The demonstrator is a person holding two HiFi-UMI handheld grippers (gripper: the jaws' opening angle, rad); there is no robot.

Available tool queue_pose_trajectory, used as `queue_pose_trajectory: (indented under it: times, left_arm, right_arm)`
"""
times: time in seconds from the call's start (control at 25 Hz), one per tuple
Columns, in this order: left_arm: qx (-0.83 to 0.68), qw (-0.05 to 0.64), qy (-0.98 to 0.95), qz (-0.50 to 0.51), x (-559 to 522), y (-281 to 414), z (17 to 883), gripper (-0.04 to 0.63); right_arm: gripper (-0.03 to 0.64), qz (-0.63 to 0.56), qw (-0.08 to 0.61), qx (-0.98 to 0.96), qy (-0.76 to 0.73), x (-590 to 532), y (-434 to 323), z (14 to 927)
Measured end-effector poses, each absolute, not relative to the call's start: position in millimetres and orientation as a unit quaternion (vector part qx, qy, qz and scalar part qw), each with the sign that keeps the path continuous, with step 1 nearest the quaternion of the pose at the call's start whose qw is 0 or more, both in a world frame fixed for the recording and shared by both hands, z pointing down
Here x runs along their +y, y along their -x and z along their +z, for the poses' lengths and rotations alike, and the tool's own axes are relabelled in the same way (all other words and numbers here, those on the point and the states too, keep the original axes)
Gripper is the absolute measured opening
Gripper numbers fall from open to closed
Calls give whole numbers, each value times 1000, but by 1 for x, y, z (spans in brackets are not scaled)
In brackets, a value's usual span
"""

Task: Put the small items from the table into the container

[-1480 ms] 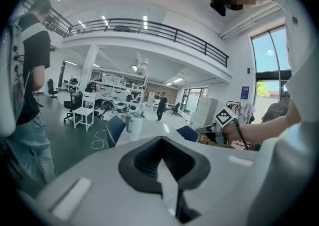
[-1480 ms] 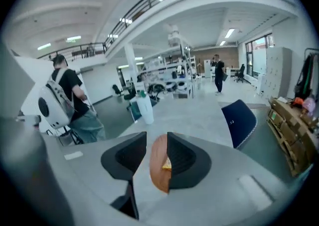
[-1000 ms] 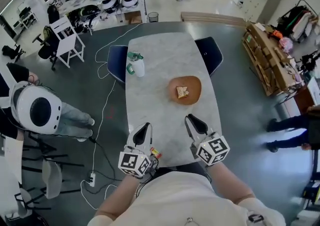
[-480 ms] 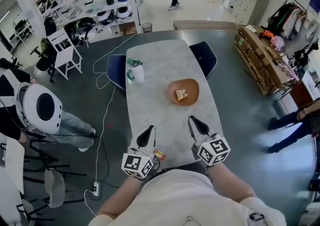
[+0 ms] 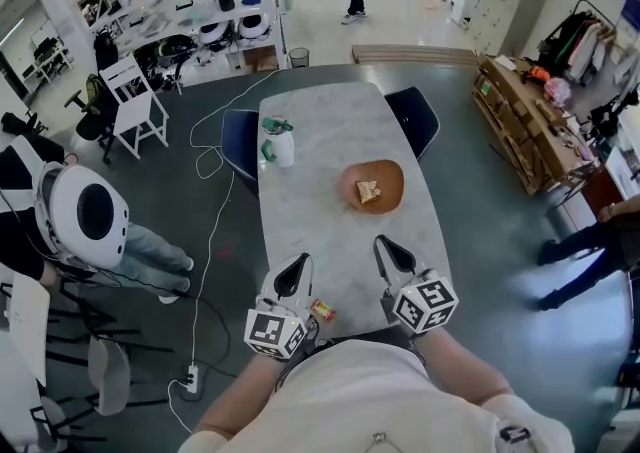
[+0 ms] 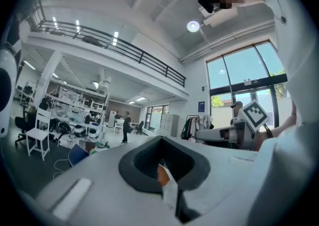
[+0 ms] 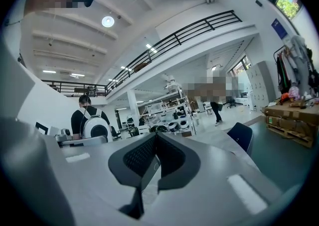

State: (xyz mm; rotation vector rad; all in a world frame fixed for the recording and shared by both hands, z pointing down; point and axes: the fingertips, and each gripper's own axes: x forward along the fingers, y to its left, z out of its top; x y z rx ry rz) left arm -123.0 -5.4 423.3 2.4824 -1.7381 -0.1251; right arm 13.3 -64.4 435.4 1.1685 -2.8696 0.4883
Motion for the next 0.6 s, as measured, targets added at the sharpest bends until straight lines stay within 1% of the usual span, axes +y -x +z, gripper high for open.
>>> queue_pose_trajectory:
  times: [0.08, 0.24, 0.6]
  left_arm:
    - [-573, 45, -817, -45, -3, 124, 422, 0]
    - [-577, 72, -809, -86, -2, 133, 419, 3]
    - [-599, 82, -792, -84, 0, 150, 430, 3]
  right_arm:
    - [29, 157, 4, -915, -371, -63, -12, 437]
    - [29, 158, 6, -916, -369, -61, -10, 438]
    - [31, 159, 23, -920, -358, -55, -2, 448]
